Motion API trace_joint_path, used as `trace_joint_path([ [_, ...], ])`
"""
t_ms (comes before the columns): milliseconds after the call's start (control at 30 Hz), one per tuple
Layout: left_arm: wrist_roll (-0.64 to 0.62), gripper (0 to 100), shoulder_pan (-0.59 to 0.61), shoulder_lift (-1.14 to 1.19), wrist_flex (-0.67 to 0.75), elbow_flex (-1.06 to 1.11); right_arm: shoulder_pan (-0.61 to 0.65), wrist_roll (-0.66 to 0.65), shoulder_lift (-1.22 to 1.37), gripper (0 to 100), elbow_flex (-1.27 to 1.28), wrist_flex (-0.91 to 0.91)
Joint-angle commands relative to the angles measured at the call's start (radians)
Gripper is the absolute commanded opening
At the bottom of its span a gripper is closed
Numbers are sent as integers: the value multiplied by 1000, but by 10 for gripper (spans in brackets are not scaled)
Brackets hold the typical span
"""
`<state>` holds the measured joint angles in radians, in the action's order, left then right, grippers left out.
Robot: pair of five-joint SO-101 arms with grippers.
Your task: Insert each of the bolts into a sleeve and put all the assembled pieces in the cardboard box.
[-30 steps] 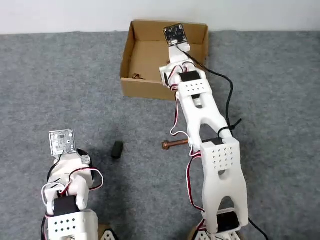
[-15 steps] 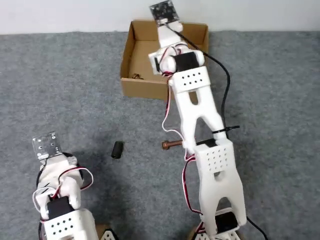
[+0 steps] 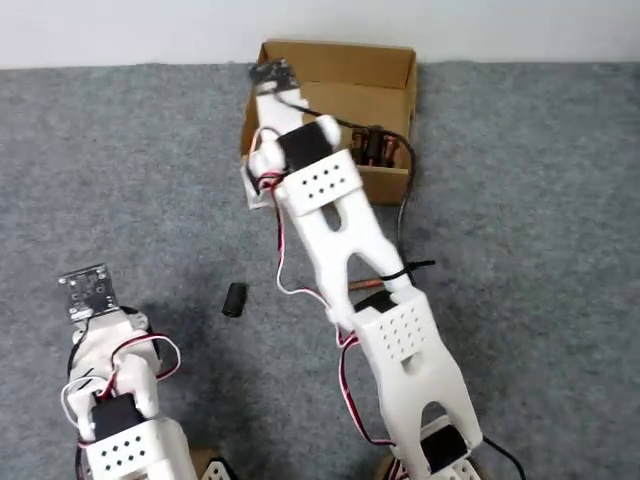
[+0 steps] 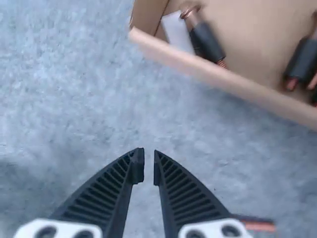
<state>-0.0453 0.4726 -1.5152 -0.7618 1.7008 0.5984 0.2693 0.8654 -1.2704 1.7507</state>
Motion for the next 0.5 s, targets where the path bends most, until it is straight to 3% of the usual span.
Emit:
trace_joint_path([
  [0, 12, 6, -21, -8, 25, -21, 64, 71, -8, 20, 54, 42],
  [300, 12, 6, -23, -8, 25, -18, 188, 161, 45, 27, 172, 28],
  [467, 12, 6, -23, -8, 25, -16, 220, 181, 102, 164, 172, 28],
])
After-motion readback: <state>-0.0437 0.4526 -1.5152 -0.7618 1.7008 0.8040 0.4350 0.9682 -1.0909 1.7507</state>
